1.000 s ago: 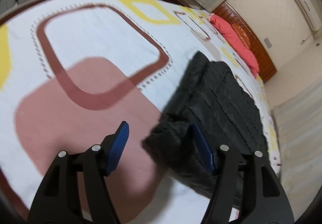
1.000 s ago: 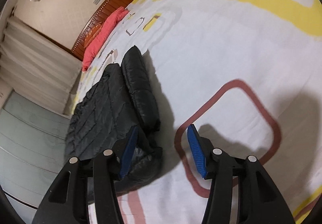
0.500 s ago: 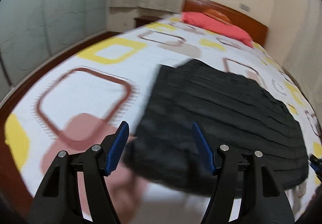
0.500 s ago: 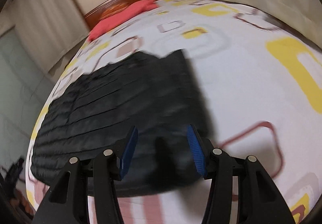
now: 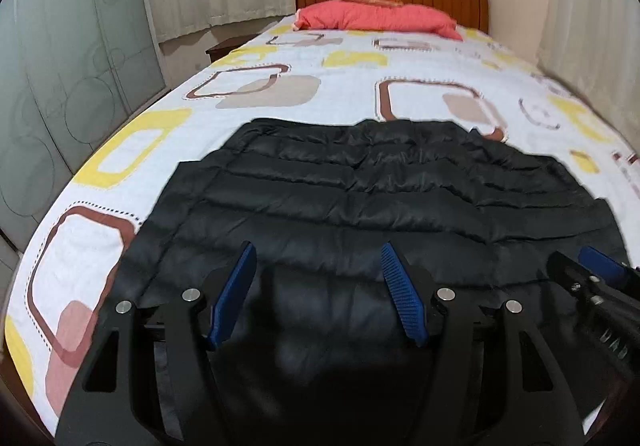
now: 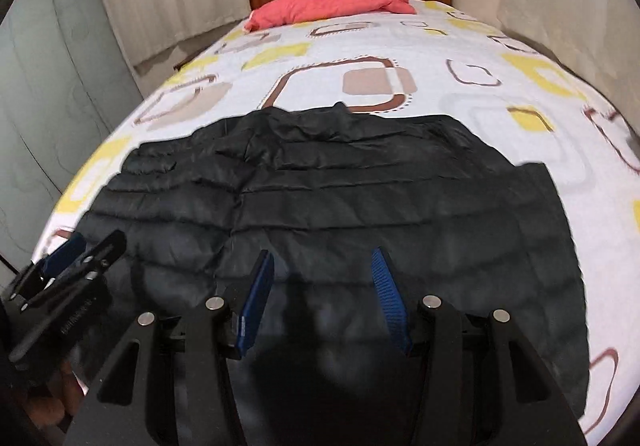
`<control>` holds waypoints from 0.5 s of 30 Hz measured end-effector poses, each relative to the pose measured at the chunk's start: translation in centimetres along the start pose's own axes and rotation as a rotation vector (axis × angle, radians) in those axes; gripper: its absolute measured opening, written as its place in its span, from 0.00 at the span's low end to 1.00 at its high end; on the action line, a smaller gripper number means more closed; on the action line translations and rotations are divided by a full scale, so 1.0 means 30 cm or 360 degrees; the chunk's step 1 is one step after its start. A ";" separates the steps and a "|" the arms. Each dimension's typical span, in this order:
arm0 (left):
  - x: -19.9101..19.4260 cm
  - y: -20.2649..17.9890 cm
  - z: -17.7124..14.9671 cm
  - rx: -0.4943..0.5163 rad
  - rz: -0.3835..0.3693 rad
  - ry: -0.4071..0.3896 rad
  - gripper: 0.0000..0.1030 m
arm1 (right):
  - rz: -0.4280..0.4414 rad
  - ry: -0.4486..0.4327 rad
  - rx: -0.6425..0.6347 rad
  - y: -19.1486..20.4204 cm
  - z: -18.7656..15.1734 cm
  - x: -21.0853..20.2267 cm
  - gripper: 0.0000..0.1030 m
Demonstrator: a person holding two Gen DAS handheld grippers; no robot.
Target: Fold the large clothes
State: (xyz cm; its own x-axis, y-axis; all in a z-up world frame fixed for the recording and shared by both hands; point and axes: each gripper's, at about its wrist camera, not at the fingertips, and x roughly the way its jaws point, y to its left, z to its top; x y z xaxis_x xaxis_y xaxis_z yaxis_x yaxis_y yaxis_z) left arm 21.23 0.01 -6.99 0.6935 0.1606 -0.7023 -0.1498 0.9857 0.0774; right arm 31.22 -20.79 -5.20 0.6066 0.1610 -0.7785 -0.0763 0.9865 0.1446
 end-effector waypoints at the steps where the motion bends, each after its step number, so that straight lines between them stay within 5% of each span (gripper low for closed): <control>1: 0.028 -0.018 -0.003 0.0028 0.0027 0.0020 0.63 | -0.0010 0.0012 -0.0015 0.014 0.000 0.020 0.50; 9: 0.144 -0.081 -0.068 0.0128 0.0161 0.0048 0.63 | -0.0149 0.0049 -0.0108 0.052 -0.066 0.163 0.51; 15: 0.051 -0.059 -0.003 0.0079 0.0130 0.0002 0.57 | -0.0146 -0.0001 -0.0107 0.078 -0.011 0.090 0.50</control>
State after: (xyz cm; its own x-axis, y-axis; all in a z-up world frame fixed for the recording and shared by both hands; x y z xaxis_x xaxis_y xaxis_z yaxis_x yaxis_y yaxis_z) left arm 22.48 -1.48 -8.27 0.6796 0.2406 -0.6930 -0.1710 0.9706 0.1693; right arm 32.41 -18.04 -7.17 0.6141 0.0702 -0.7861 -0.0735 0.9968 0.0317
